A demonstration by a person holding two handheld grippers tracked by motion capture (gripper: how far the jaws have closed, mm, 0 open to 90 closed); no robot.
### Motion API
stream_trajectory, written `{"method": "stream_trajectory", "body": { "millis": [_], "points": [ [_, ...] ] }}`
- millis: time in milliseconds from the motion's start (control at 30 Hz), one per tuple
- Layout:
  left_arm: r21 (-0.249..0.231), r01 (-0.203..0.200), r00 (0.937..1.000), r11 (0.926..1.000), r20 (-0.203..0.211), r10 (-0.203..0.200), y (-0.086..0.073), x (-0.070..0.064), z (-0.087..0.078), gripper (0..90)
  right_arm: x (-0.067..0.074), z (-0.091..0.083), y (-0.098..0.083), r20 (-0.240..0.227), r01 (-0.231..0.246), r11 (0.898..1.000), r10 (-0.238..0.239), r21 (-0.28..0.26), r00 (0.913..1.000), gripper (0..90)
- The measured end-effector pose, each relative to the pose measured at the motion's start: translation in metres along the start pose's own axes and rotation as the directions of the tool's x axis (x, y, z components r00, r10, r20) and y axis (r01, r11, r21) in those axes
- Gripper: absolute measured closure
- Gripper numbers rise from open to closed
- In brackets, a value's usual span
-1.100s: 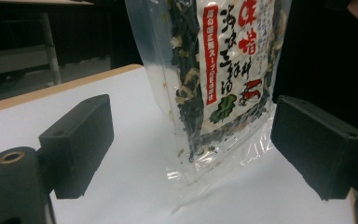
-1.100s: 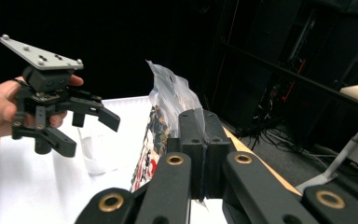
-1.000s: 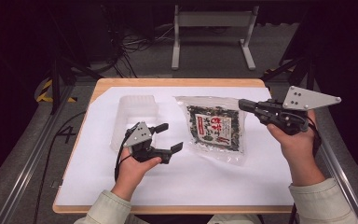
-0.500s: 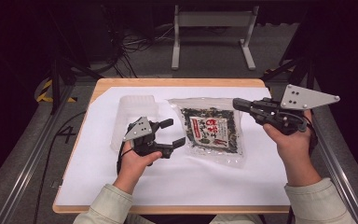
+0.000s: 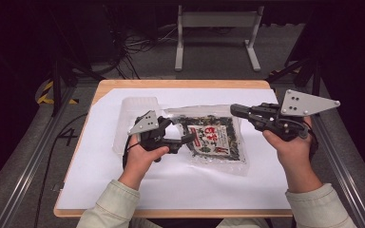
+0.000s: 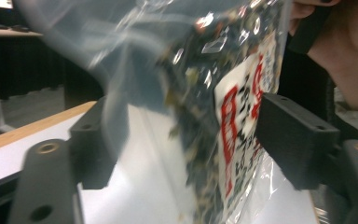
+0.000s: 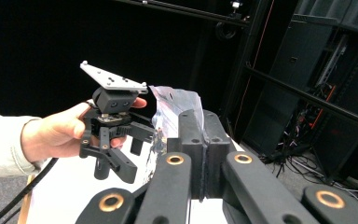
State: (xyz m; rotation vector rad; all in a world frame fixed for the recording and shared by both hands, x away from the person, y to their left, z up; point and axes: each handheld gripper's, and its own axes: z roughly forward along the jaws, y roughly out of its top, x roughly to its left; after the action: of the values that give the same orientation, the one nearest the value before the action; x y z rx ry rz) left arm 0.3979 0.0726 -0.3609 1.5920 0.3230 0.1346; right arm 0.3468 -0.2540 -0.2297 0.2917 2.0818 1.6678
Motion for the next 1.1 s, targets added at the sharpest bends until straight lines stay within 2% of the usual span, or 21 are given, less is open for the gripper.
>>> {"method": "stream_trajectory", "body": {
  "millis": [200,433,533,733,867,933,967,1000,1100],
  "points": [
    [-0.003,-0.025,0.9991,0.9997,0.033,0.025,0.004,-0.004,-0.001,49.1,0.000,0.002,-0.007,-0.009,-0.022,1.000,0.022,-0.016,0.9997,90.0],
    [0.029,-0.076,0.9937,0.9966,0.084,0.074,0.011,-0.012,-0.004,67.7,0.001,0.002,-0.008,0.003,-0.015,0.999,0.015,-0.029,0.9999,90.0],
    [0.048,-0.101,0.9893,0.9938,0.110,0.095,0.016,-0.017,-0.006,71.4,-0.001,0.000,-0.010,0.016,-0.016,0.999,0.016,-0.042,0.9997,90.0],
    [0.080,-0.123,0.9880,0.9891,0.104,0.115,0.025,-0.021,-0.010,73.1,-0.003,-0.003,-0.015,0.026,-0.027,0.998,0.028,-0.051,0.9993,88.0],
    [0.107,-0.127,0.9893,0.9861,0.085,0.118,0.030,-0.022,-0.011,73.3,-0.003,-0.004,-0.019,0.040,-0.026,0.999,0.027,-0.045,0.9988,79.3],
    [0.113,-0.114,0.9921,0.9871,0.066,0.107,0.032,-0.020,-0.012,73.3,-0.003,-0.005,-0.021,0.053,-0.036,0.998,0.039,-0.054,0.9979,71.2],
    [0.113,-0.114,0.9921,0.9871,0.066,0.107,0.032,-0.020,-0.012,73.3,-0.003,-0.005,-0.021,0.053,-0.036,0.998,0.039,-0.054,0.9979,71.2],
    [0.113,-0.110,0.9927,0.9875,0.062,0.104,0.033,-0.019,-0.013,73.3,-0.004,-0.008,-0.024,0.056,-0.059,0.996,0.062,-0.063,0.9965,64.3],
    [0.114,-0.098,0.9943,0.9886,0.053,0.093,0.035,-0.016,-0.016,73.3,-0.007,-0.015,-0.033,0.089,-0.088,0.993,0.095,-0.079,0.9915,53.4]
  ]
}}
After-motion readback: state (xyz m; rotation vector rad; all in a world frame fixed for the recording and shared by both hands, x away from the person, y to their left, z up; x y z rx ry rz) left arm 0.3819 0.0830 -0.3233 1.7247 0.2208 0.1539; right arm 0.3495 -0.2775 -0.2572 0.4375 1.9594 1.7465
